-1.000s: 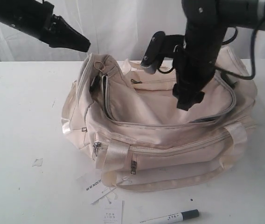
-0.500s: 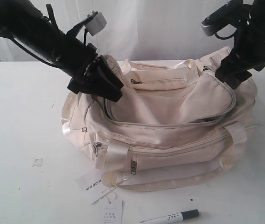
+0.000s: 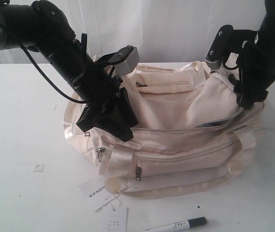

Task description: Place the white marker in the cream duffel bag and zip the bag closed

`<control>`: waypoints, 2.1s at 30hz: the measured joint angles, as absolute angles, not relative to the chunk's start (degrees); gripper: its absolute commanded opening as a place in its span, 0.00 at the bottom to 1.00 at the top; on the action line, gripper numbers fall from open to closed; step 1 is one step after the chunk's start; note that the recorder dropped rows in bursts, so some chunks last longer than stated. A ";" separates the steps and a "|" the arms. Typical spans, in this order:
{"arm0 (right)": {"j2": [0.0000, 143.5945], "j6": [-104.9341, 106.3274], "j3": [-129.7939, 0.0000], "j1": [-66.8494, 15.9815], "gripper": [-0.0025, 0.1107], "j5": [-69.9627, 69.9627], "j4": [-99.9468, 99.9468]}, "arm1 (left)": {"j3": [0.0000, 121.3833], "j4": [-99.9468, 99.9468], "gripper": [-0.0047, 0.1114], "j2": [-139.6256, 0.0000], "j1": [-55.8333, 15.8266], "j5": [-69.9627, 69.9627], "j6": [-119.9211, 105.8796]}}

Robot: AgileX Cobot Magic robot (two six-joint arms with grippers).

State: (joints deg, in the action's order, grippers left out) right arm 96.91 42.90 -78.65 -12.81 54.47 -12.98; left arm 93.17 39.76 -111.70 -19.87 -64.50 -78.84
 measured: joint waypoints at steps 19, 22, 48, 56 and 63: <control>96.91 50.36 -77.50 -12.80 0.57 49.19 7.33 | 92.97 40.45 0.46 -114.05 -19.87 -56.90 -79.09; 96.91 50.60 -77.50 -12.80 0.53 49.19 7.33 | 92.97 40.24 0.32 -114.05 -19.87 -58.71 -79.09; 97.42 63.53 -76.28 -12.80 0.46 59.19 9.00 | 92.97 35.99 0.04 -112.96 -19.87 -64.58 -79.23; 99.56 63.56 -74.77 -12.80 0.20 53.90 5.08 | 92.97 36.31 0.04 -112.96 -19.87 -64.58 -79.23; 99.56 58.85 -74.77 -12.80 0.02 44.88 5.57 | 92.97 36.31 0.04 -112.96 -19.87 -64.58 -79.23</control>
State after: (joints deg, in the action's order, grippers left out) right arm 99.56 58.85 -74.77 -12.80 44.88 5.57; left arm 92.97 36.31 -112.96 -19.87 -64.58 -79.23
